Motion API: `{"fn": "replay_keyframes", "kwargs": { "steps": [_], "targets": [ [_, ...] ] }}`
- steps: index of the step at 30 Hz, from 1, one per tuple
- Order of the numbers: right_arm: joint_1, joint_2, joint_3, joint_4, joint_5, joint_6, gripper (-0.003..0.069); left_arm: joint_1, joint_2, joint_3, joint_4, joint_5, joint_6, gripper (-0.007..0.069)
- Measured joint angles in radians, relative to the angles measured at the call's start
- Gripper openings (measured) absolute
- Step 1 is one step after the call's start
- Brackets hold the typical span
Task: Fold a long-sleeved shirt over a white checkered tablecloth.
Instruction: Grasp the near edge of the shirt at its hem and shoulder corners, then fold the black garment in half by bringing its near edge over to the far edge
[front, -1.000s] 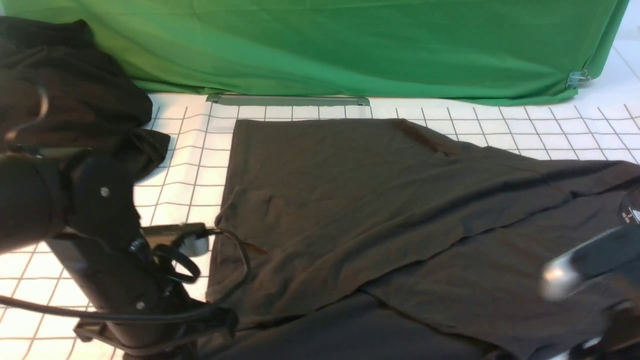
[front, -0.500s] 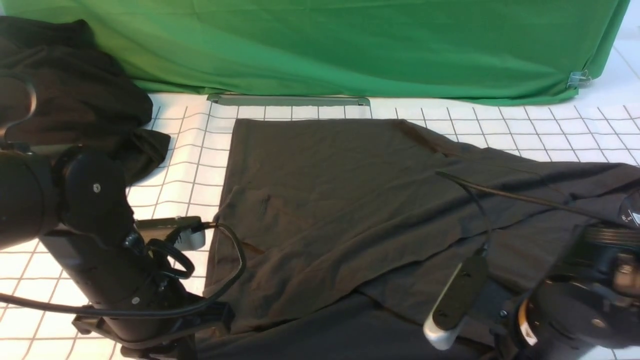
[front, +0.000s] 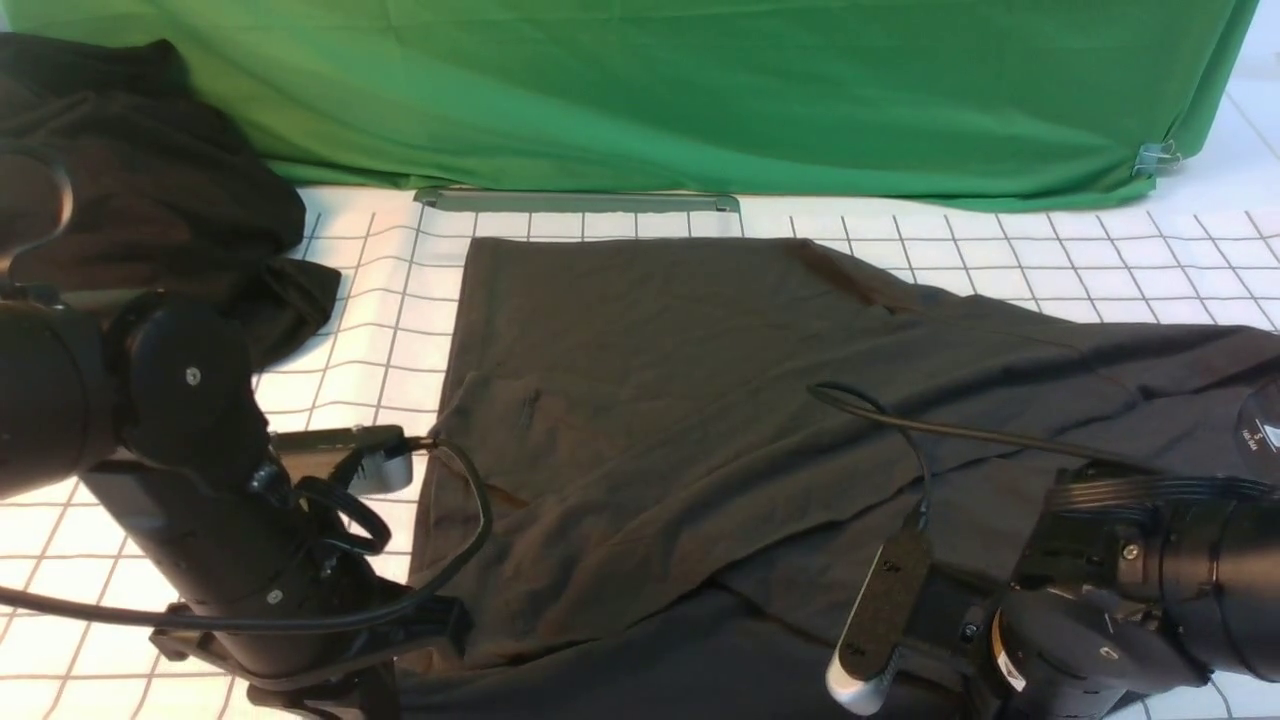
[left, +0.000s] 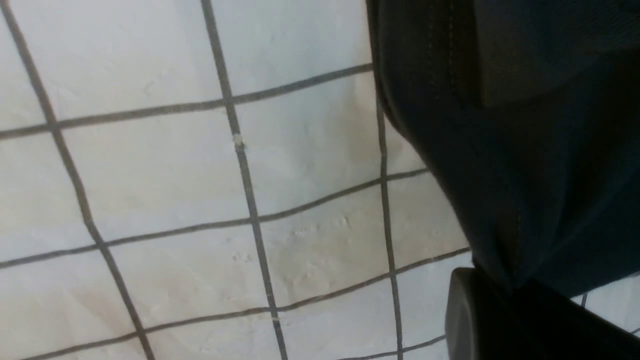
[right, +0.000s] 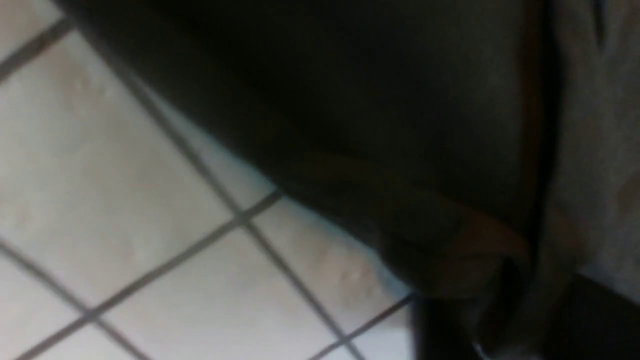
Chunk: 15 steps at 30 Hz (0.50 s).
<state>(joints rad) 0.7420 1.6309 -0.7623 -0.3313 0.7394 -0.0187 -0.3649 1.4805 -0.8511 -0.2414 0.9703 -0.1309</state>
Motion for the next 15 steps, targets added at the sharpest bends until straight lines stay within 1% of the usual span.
{"fn": "replay_keyframes", "kwargs": {
  "steps": [1, 2, 4, 10, 15],
  "targets": [
    [0.0, 0.001, -0.002, -0.002, 0.005, 0.0, 0.0176, 0.0, -0.002, 0.0, 0.0, 0.0, 0.0, 0.0016],
    [0.003, 0.003, -0.02, -0.002, 0.033, 0.0, 0.0083, 0.0, -0.019, 0.0, 0.0, 0.0, 0.0, 0.0016],
    [0.004, 0.0, -0.05, 0.009, 0.068, -0.001, 0.0038, 0.0, -0.045, 0.0, 0.0, 0.003, 0.002, 0.0016],
    [0.004, -0.07, -0.082, 0.062, 0.138, -0.01, 0.0031, 0.0, -0.129, -0.028, 0.009, 0.028, 0.002, 0.0016],
    [0.004, -0.159, -0.073, 0.156, 0.229, -0.023, 0.003, 0.0, -0.181, -0.036, -0.015, 0.125, 0.002, 0.0016]
  ]
}}
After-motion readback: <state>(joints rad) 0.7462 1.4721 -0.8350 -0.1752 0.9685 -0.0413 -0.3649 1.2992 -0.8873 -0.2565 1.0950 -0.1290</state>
